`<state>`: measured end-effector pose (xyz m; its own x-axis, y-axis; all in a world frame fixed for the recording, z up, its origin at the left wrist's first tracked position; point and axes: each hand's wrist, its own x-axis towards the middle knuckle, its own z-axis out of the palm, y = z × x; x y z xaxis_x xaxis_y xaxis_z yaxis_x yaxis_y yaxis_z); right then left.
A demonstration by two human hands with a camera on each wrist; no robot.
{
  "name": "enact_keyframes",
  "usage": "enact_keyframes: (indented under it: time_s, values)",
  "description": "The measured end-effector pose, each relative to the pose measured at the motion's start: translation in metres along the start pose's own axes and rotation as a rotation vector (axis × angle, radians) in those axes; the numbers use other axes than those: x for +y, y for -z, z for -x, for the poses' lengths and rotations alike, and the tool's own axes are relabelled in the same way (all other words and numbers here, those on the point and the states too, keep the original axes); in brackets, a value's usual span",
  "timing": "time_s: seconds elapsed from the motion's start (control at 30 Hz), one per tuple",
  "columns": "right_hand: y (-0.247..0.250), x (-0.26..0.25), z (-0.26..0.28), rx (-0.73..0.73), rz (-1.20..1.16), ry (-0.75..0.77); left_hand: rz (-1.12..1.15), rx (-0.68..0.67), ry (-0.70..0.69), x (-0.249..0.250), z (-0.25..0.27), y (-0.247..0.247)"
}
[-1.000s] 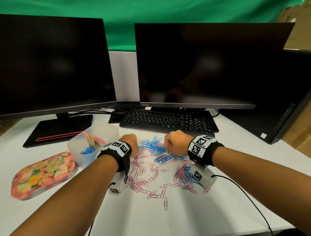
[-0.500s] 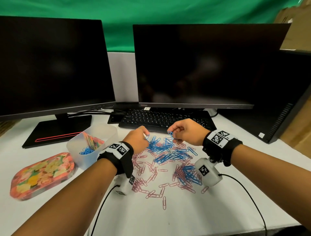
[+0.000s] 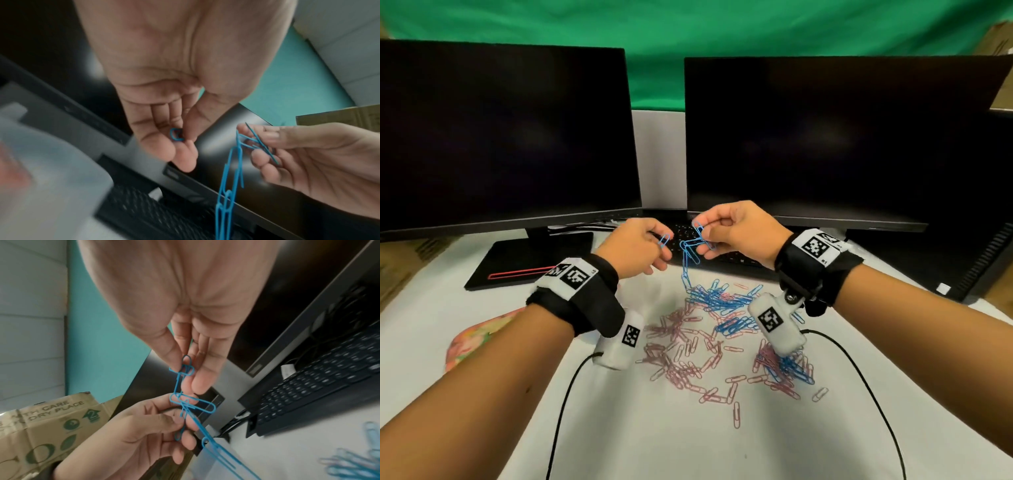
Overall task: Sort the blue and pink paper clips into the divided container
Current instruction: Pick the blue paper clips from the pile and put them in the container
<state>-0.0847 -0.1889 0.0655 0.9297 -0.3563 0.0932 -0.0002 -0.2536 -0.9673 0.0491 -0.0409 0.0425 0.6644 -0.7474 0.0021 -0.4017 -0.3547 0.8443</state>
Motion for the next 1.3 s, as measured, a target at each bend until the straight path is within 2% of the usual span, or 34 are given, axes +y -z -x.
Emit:
enact_keyframes:
  time_s: [0.13,0.27,0.37,0.47,0.7,0.83,1.0,1.13,1.3]
  values:
    - [-0.038,-0.017,-0.024,-0.029,-0.039,0.053,-0.103,0.107,0.1,-0.016,0.01,0.057]
    - [-0.076,-0.027,-0.047,-0.058,-0.047,0.088,-0.352,0.138,0.185,-0.034,0.022,0.088]
    - [-0.099,-0.026,-0.061,-0.074,-0.018,0.069,-0.492,0.077,0.247,-0.043,0.028,0.092]
    - [-0.117,-0.019,-0.069,-0.094,0.066,0.02,-0.527,0.052,0.277,-0.05,0.031,0.091]
    - [-0.143,0.004,-0.075,-0.151,0.277,-0.103,-0.56,0.156,0.258,-0.048,0.035,0.096]
    - [-0.13,0.006,-0.067,-0.162,0.326,-0.097,-0.546,0.161,0.194,-0.04,0.034,0.088]
    - [-0.078,0.005,-0.038,-0.13,0.484,-0.062,-0.492,0.117,0.098,-0.026,0.034,0.054]
    - [-0.026,0.026,-0.003,-0.104,0.693,-0.123,-0.455,-0.022,-0.01,-0.017,0.033,0.01]
    - [0.02,0.053,0.047,-0.165,0.978,-0.173,-0.52,-0.199,-0.099,-0.015,0.03,-0.047]
